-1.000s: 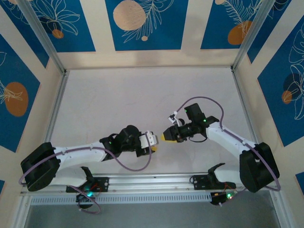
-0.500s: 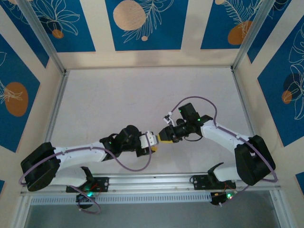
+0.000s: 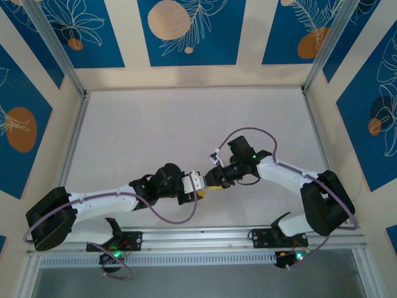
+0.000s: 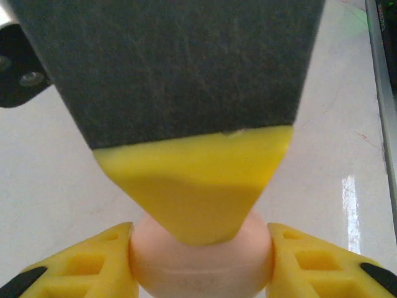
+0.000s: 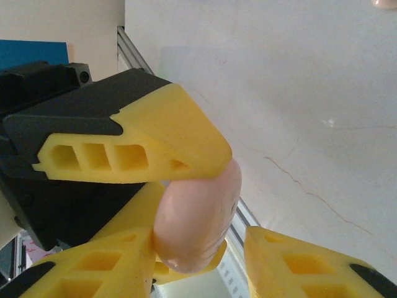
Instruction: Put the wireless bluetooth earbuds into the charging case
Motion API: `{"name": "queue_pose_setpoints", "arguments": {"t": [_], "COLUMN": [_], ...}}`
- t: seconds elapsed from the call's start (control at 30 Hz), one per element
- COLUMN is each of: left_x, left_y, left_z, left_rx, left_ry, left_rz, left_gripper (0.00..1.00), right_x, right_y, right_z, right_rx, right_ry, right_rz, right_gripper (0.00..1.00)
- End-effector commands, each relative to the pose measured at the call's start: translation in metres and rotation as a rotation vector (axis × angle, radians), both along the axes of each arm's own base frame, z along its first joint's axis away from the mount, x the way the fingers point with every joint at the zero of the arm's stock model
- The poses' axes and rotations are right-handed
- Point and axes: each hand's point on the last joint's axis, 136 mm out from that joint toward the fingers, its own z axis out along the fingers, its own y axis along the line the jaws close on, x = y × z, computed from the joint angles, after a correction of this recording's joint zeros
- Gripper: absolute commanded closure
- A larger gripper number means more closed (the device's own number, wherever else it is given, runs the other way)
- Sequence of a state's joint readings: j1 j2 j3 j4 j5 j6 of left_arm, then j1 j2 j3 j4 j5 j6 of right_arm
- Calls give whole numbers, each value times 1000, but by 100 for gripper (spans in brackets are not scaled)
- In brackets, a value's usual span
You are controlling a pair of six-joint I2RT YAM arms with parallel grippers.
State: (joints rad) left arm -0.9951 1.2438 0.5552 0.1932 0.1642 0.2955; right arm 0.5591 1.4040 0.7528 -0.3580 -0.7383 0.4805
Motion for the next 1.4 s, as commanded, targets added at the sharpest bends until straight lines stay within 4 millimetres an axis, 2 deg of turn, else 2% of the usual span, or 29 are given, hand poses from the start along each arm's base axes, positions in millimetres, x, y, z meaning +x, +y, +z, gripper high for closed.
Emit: {"name": "queue_pose_setpoints", "arguments": {"t": [0.0, 0.43, 0.5, 0.6, 0.67, 0.7, 0.87, 1.0, 1.2, 1.37], "left_x": [3, 8, 9, 9, 11, 12, 12, 5, -3, -7], "left_y": [-5, -4, -3, -1, 2, 4, 16, 26, 42, 43], "left_z": [20, 22, 23, 25, 29, 32, 52, 73, 98, 107], "left_rx": [-42, -21, -20, -27, -29, -32, -95, -144, -214, -202], "left_ry": [-19, -10, -11, -22, -38, -45, -22, 44, 173, 204], "left_rz": [-3, 34, 40, 40, 44, 45, 30, -15, -97, -161], "left_gripper": [69, 66, 58, 38, 29, 27, 26, 29, 33, 36], "right_x": [1, 0, 1, 3, 5, 6, 11, 11, -2, -18], "right_y": [8, 11, 10, 4, -1, -4, -16, -19, -18, -17], "right_z": [11, 12, 14, 16, 18, 18, 25, 42, 67, 79], "right_rx": [31, 33, 28, 11, 8, 7, 6, 57, 183, 277], "right_ry": [7, -5, -32, -90, -142, -181, -361, -541, -768, -900], "right_rz": [23, 39, 37, 33, 32, 34, 48, 88, 209, 331], "right_gripper": [60, 78, 79, 80, 80, 80, 80, 80, 80, 80]}}
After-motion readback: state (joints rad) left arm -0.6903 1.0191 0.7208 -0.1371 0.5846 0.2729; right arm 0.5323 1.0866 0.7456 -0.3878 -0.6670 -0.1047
